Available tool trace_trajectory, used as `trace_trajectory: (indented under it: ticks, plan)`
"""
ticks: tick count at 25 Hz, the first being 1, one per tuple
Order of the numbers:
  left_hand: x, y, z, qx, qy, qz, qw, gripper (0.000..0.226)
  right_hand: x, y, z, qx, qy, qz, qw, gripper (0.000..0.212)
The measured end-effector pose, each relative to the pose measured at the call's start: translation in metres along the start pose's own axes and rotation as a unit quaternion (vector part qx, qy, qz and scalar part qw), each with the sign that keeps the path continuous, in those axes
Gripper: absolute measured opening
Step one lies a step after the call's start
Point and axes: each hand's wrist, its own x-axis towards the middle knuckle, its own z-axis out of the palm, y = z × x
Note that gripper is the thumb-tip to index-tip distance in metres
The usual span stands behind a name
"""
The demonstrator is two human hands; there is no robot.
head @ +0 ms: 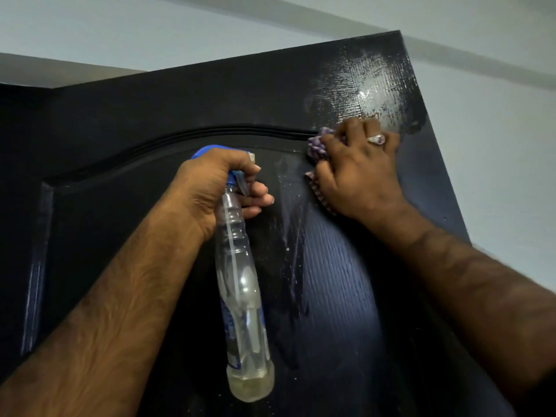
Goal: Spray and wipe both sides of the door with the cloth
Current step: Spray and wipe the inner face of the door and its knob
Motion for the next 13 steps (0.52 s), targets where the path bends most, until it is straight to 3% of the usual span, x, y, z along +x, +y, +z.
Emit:
trace_trajectory:
  ticks: [4,7,13]
  plan:
    - [0.003,0.005,0.01,0.011,0.01,-0.007,1.0,0.009,0.017,-0.038,0.017,-0.003,-0.015,-0.088,0.996,0.061]
    - [0.003,0.005,0.026,0.011,-0.002,-0.012,1.0,0.01,0.017,-0.021,0.011,0.011,-0.025,-0.132,0.991,0.061]
    - [-0.003,-0.006,0.064,-0.007,-0.067,-0.027,0.997,0.016,-0.029,0.075,-0.008,-0.031,0.032,-0.069,0.997,0.057]
